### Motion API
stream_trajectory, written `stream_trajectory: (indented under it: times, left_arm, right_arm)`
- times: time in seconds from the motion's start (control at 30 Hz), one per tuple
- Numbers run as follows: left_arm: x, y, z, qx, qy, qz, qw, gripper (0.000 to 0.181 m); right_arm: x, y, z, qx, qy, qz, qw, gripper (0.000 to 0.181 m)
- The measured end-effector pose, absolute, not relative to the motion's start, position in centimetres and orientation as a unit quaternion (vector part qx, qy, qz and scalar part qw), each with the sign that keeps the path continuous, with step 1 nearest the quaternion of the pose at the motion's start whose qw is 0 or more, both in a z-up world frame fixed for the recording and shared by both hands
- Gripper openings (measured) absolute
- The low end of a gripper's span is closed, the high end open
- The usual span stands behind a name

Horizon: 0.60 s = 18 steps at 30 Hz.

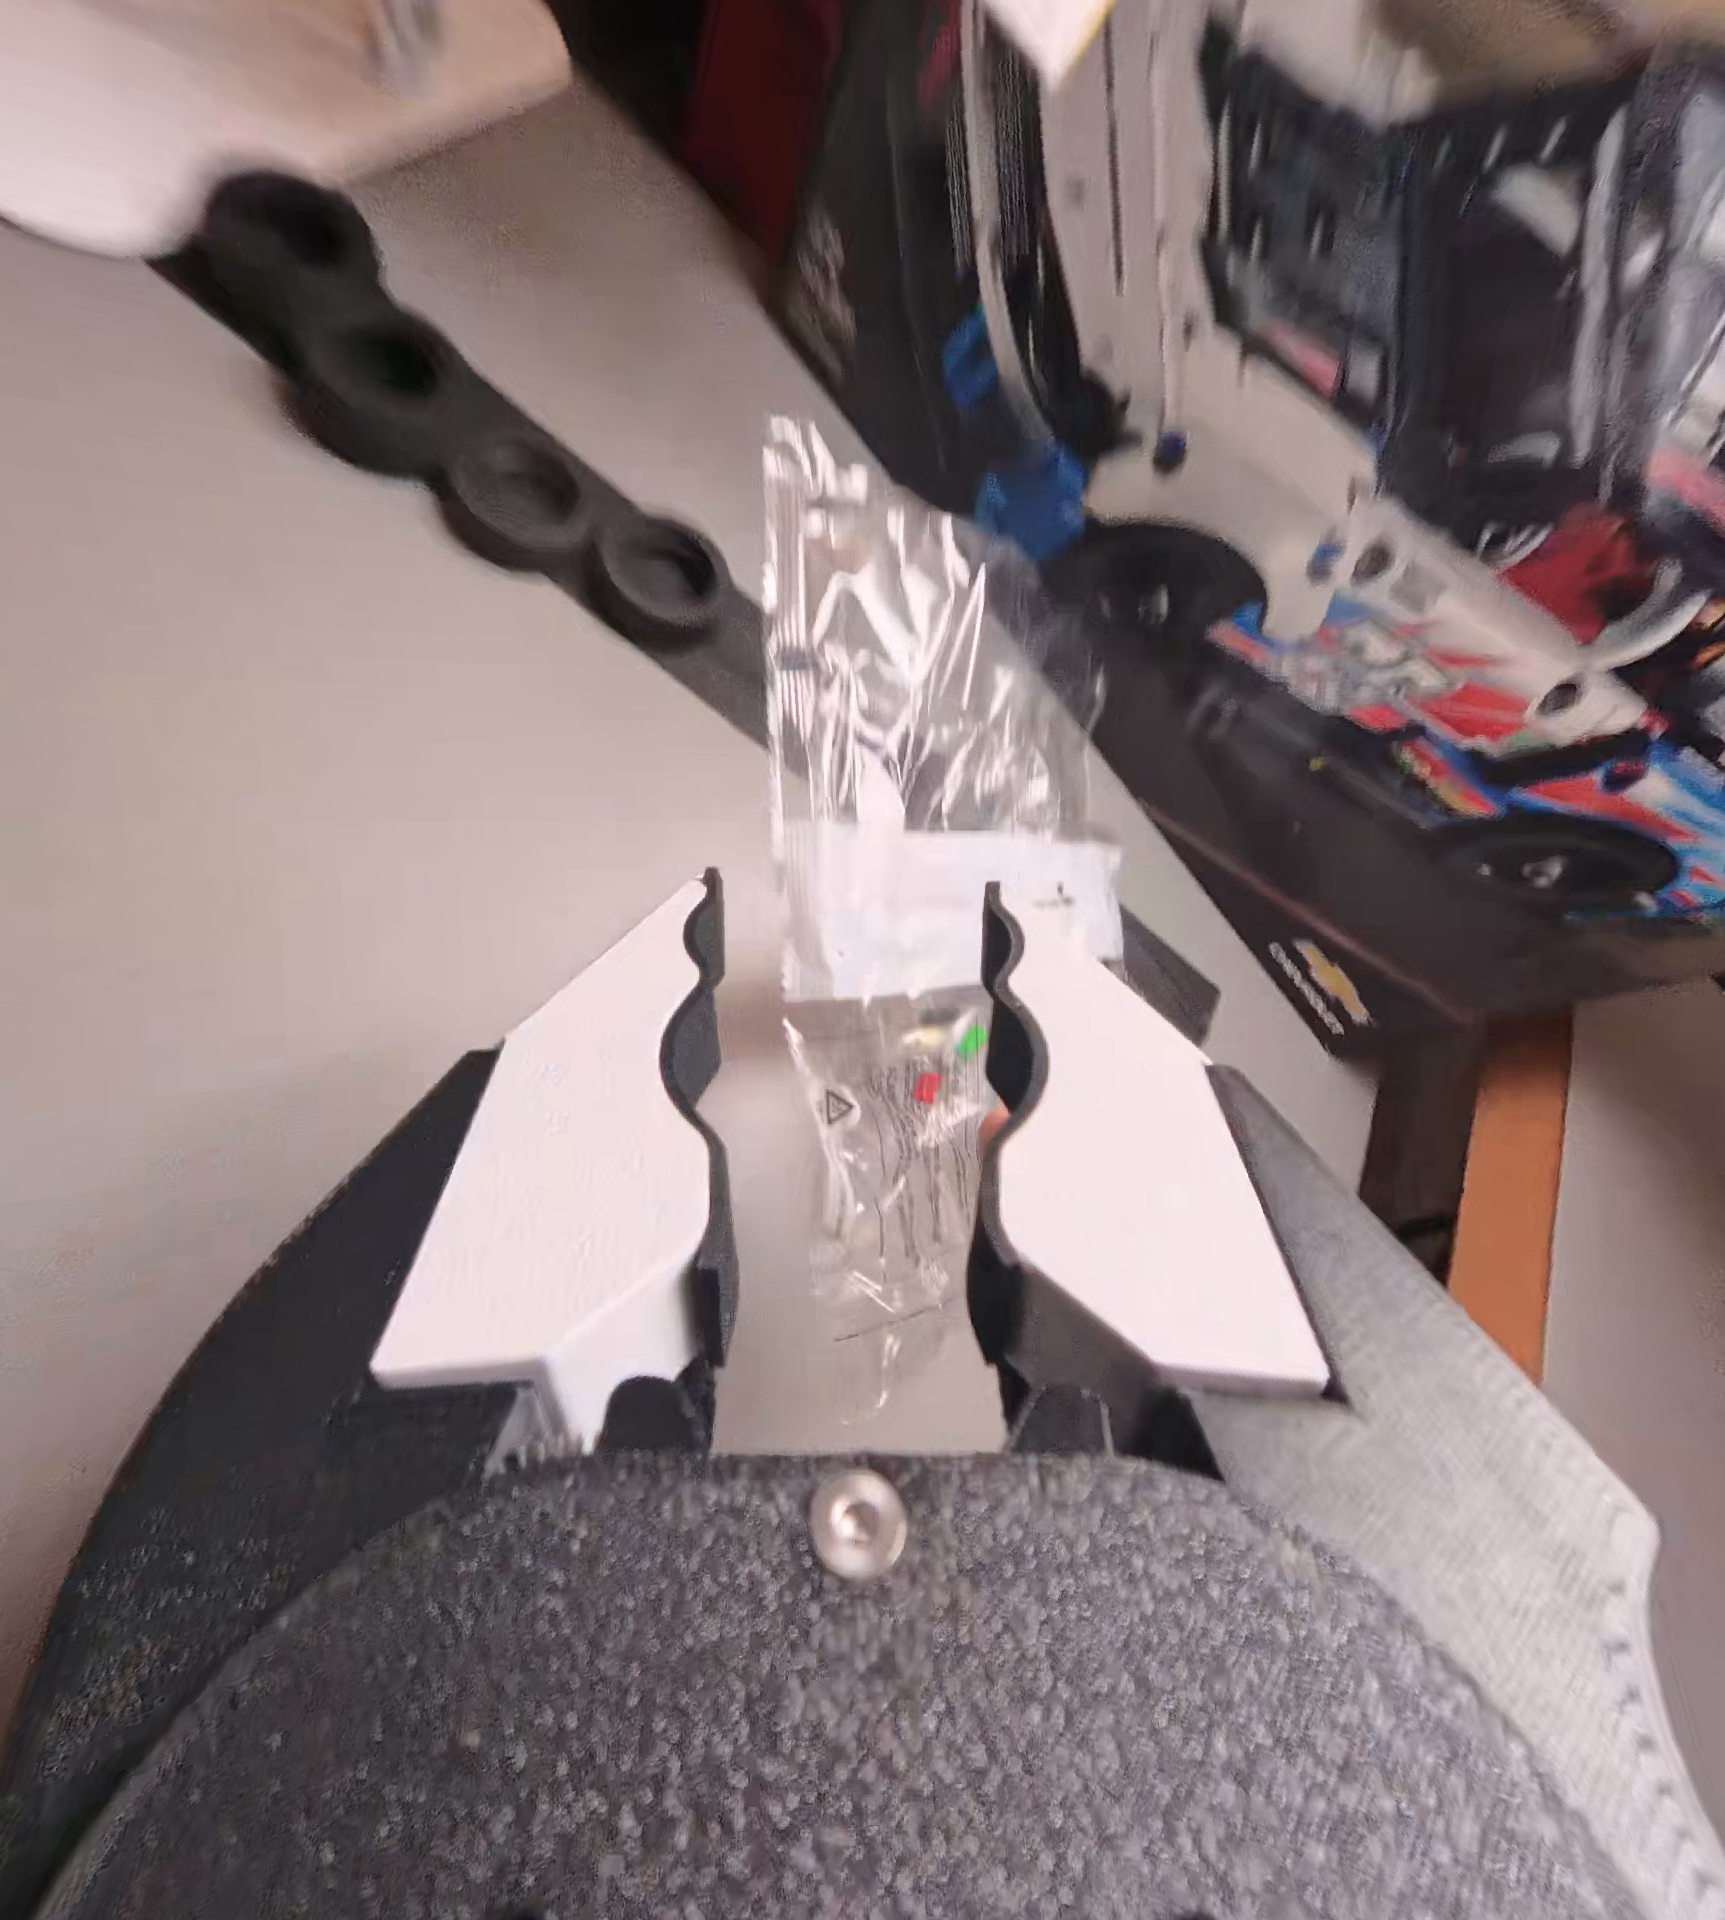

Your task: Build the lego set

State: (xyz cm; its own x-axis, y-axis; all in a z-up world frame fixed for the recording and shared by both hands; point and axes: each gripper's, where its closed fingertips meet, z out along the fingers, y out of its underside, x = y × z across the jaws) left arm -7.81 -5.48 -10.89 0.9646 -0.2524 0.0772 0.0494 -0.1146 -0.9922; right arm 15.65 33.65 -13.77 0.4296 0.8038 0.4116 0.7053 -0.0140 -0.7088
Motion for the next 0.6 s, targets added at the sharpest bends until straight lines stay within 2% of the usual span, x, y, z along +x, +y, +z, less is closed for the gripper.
stream_trajectory:
  times: [0.07, 0.13, 0.27, 0.37, 0.47, 0.6]
  left_arm:
    - [-7.7, -5.6, -11.0, -0.738, 0.069, -0.115, 0.662, 0.035]
    - [-7.5, -5.6, -11.0, -0.737, 0.072, -0.116, 0.662, 0.035]
    - [-7.0, -5.8, -10.8, -0.733, 0.081, -0.115, 0.665, 0.035]
    - [-7.0, -5.9, -10.7, -0.732, 0.081, -0.113, 0.667, 0.035]
    - [-7.3, -5.8, -11.0, -0.733, 0.076, -0.112, 0.666, 0.035]
    - [-7.4, -5.5, -11.5, -0.738, 0.069, -0.125, 0.66, 0.035]
  right_arm:
    - [14.5, 29.6, -9.9, -0.674, -0.506, 0.111, 0.527, 0.048]
    - [14.2, 25.2, -7.9, -0.656, -0.485, 0.16, 0.556, 0.051]
    - [13.6, 17.1, -9.3, -0.657, -0.464, 0.236, 0.545, 0.049]
    - [14.1, 15.8, -12.5, -0.669, -0.459, 0.186, 0.554, 0.043]
    - [15.7, 19.4, -15.6, -0.686, -0.463, 0.071, 0.557, 0.041]
    - [17.8, 27.5, -19.5, -0.697, -0.518, -0.086, 0.488, 0.054]
